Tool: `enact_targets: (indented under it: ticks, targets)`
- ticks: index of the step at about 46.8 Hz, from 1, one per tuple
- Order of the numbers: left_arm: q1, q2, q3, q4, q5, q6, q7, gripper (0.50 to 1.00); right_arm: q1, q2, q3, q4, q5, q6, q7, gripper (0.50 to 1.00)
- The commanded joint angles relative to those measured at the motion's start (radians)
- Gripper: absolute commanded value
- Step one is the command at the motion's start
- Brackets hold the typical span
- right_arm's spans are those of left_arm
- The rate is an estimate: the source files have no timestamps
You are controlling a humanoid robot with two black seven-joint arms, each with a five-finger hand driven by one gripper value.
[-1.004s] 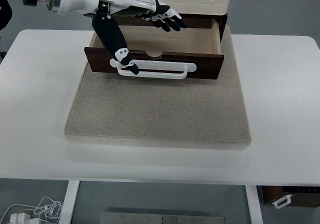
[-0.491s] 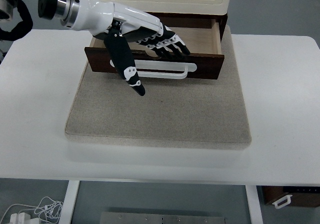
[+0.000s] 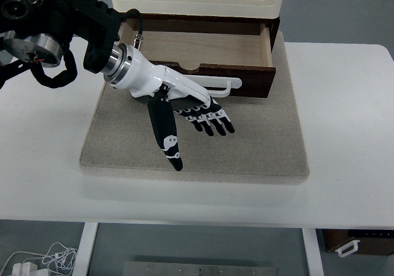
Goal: Close the drawer under the combination cabinet
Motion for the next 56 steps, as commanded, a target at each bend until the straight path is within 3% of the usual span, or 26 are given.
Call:
enact_targets:
  ticks: [1,41,56]
  targets:
    - [0.002,-0.009,0.011,0.016,0.012,0.000,0.000,1.000,0.000,0.000,0.000,0.001,0.000,0.000,0.000,0.952]
    - [0.002,-0.119,0.067,0.180,0.173,0.000,0.000,1.000,0.000,0.000,0.000,0.000,0.000,0.000,0.000,0.952]
    - [-0.001,-0.127,0.067,0.217,0.200,0.000,0.000,1.000,0.000,0.000,0.000,0.001,0.000,0.000,0.000,0.952]
